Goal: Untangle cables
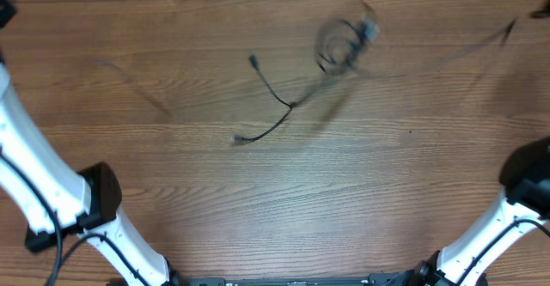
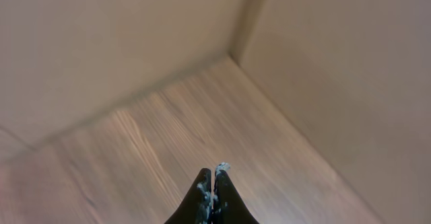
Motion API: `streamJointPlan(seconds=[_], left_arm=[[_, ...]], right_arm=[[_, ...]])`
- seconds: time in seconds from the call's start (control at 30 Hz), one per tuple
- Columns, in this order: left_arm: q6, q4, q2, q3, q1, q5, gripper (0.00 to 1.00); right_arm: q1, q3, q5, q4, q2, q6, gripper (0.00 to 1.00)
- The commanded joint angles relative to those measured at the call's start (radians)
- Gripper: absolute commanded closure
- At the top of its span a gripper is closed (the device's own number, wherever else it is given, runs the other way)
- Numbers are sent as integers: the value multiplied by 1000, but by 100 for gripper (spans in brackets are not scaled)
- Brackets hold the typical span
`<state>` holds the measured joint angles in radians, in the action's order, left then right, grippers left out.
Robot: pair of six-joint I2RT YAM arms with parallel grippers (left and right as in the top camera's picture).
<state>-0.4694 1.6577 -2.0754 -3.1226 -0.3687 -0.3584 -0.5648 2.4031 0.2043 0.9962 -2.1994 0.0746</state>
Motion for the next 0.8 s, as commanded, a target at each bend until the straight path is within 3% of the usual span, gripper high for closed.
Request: streamJointPlan(seconds=[0.0,0.17,0.4,0.47,0.57,0.6,0.77], left_arm=[[43,21,109,-16,-14,-147,96],[44,17,161,-15,-25,-81,96],[89,-3,126,-14,99,201,96],[89,-17,121,-14,151,254,96],[89,-28,120,-14,224,281,96],[89,-30,120,-14,245,281,96],[93,-42,120,-14,290,276,96]], right_arm=[[-135,13,-13,-2,104,8,96],[-246,12,310,5,118,-75,96],[-54,11,358,52,120,-74,96],[23,11,356,82,120,-75,85],[138,11,311,144,120,-99,39],[186,11,252,180,120,-139,29],[334,-42,-48,293,119,-525,15]])
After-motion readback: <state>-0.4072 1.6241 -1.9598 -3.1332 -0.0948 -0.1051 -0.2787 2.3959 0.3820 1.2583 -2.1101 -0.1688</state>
